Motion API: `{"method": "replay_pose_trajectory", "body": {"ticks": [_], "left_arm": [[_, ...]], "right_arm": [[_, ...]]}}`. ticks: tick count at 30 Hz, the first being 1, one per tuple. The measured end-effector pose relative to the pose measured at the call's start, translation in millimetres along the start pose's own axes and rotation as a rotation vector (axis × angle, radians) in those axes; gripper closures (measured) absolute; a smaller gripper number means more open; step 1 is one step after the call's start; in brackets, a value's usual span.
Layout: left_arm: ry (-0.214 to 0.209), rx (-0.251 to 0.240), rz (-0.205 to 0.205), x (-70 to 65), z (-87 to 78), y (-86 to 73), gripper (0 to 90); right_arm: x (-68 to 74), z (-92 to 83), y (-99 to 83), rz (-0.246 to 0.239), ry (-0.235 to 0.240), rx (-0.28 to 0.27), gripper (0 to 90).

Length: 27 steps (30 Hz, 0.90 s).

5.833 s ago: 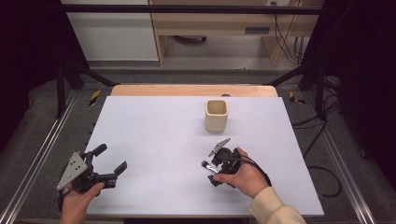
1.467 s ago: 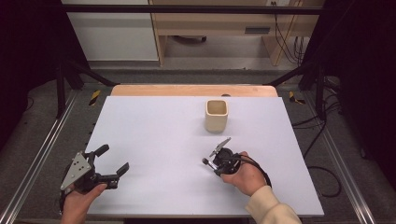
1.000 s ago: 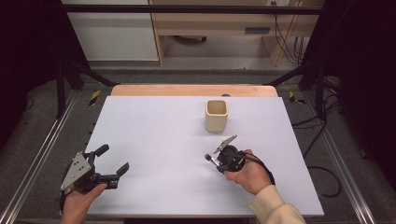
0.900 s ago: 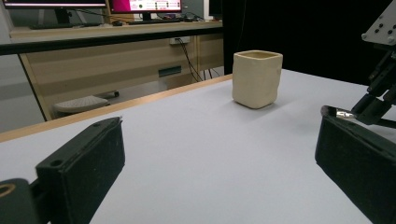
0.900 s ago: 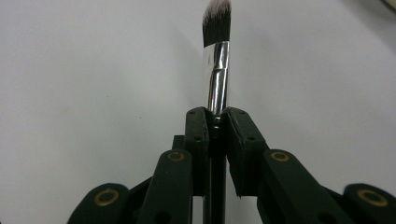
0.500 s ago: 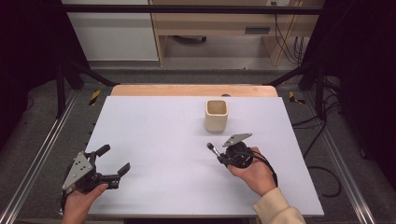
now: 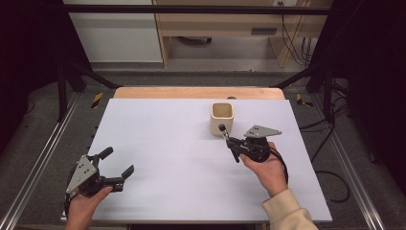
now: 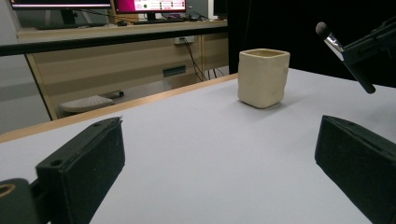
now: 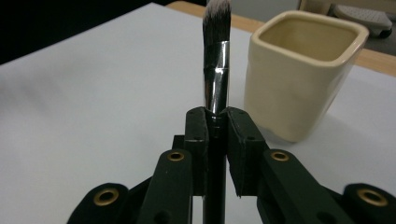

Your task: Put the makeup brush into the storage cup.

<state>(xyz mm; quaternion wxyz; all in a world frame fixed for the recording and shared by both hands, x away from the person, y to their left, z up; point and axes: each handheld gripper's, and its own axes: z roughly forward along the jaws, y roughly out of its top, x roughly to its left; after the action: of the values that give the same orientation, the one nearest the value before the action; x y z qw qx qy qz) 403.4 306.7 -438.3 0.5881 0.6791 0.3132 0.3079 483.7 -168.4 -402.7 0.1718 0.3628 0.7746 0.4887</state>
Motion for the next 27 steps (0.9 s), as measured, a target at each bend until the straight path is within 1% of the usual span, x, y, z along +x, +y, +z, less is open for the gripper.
{"method": "replay_pose_trajectory", "body": {"ticks": [3,4,5,7,9,10,12,14,16,18,20,24,27], "left_arm": [[0.001,-0.004,-0.001,-1.3,0.2,0.9,1.0],[0.002,-0.015,-0.014,-2.3,0.6,1.7,1.0],[0.004,-0.016,-0.014,-2.9,0.8,1.8,1.0],[0.007,-0.01,-0.004,-4.4,0.4,1.9,1.0],[0.007,-0.011,-0.004,-5.4,0.1,2.0,0.9],[0.012,-0.013,-0.001,-6.9,-1.1,2.7,1.0],[0.016,-0.02,-0.004,-7.5,-2.3,4.0,1.0],[0.017,-0.027,-0.006,-7.6,-2.8,4.7,1.0],[0.02,-0.02,0.001,-7.3,-3.4,3.8,1.0],[0.026,-0.015,0.007,-6.6,-4.6,2.9,1.0],[0.027,-0.022,-0.004,-5.7,-5.9,3.1,1.0],[0.029,-0.03,-0.01,-4.8,-7.9,3.2,0.9],[0.027,-0.043,-0.019,-5.7,-8.8,4.3,0.9]], "right_arm": [[-4.1,0.1,-0.3,0.009,0.0,-0.045,79.0],[-4.7,-0.1,-0.5,0.017,-0.002,-0.064,79.0],[-5.2,-0.6,-0.6,0.021,-0.001,-0.083,79.0],[-5.7,-0.8,-0.3,0.014,0.002,-0.119,79.0],[-5.3,-0.9,1.0,0.018,-0.005,-0.149,79.0],[-5.1,-0.6,1.9,0.027,0.001,-0.165,79.0],[-4.6,-0.3,4.1,0.027,-0.006,-0.193,79.0],[-3.1,0.1,7.0,0.023,-0.007,-0.211,79.0],[-1.5,0.5,10.1,0.018,-0.012,-0.231,79.0],[0.0,0.8,12.9,0.007,-0.027,-0.247,79.0],[1.9,0.4,15.8,0.004,-0.042,-0.26,78.9],[5.2,-1.7,24.3,-0.032,-0.069,-0.28,78.9],[6.5,-4.2,32.6,-0.045,-0.081,-0.299,78.9]]}}
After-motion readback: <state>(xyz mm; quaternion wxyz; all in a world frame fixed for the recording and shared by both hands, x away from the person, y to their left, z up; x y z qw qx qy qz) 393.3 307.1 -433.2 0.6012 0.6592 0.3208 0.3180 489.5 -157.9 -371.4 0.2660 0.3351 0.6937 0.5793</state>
